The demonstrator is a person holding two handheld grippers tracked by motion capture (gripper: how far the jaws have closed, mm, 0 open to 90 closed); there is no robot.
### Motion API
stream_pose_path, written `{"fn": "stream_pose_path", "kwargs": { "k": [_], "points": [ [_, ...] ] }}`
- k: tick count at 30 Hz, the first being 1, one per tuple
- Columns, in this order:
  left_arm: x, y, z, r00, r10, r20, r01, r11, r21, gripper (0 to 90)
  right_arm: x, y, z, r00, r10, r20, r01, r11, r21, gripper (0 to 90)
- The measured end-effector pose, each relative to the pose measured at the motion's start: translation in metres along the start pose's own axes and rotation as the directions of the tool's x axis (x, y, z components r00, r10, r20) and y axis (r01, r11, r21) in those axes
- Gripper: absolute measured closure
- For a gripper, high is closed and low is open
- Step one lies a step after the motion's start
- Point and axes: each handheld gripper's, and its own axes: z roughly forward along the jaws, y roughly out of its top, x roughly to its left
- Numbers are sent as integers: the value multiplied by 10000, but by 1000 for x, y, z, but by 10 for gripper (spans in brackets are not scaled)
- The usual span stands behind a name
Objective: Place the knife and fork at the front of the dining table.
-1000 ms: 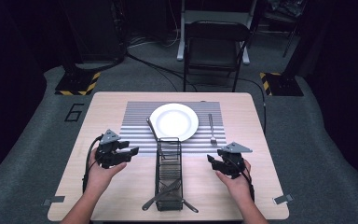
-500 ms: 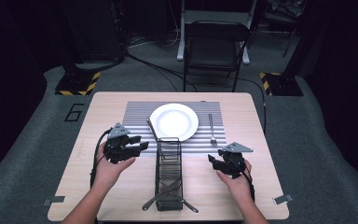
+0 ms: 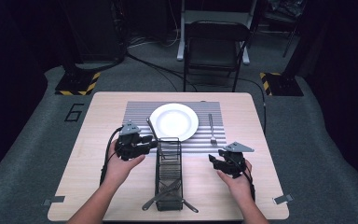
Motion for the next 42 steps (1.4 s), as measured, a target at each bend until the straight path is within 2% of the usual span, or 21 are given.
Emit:
{"fn": "stream_pose_path", "kwargs": {
  "k": [5,6,7,8,10,15,19,25,34,41,42],
  "points": [
    [-3,1,6,9999,-86,88,86,10000,-11,681,-1,0,1,10000,87,-18,-87,10000,13,483],
    [-3,1,7,10000,21,66,-21,10000,3,690,-1,-1,1,9999,162,-17,-161,9999,41,484],
    [-4,1,8,9999,-81,73,81,10000,-6,700,-2,-1,1,9999,121,-20,-120,9999,35,483],
    [-3,1,8,10000,58,-5,-58,10000,33,708,-2,-1,1,9999,151,-22,-151,9999,30,483],
    [-4,1,10,10000,-33,-45,33,10000,18,721,-3,-1,0,9999,136,-28,-136,9999,12,483],
    [-5,1,11,9993,163,-325,-163,9999,-4,767,-4,0,0,9997,231,-24,-231,9997,-45,483],
    [-4,-1,11,9995,51,-307,-56,9998,-171,794,-3,0,0,9998,212,-29,-213,9998,-36,483],
    [-7,0,12,9989,212,-409,-219,9996,-164,804,-4,0,0,9996,289,-13,-289,9995,-81,488],
    [-18,1,17,9974,651,-295,-660,9974,-284,811,-5,-1,0,9995,330,9,-330,9994,-80,490],
    [-22,3,23,9968,791,-113,-795,9961,-386,813,-5,-1,1,9994,359,16,-359,9993,-53,490],
    [-23,4,24,9974,716,-65,-718,9967,-389,813,-6,-1,1,9993,363,20,-362,9993,-53,490]
  ]
}}
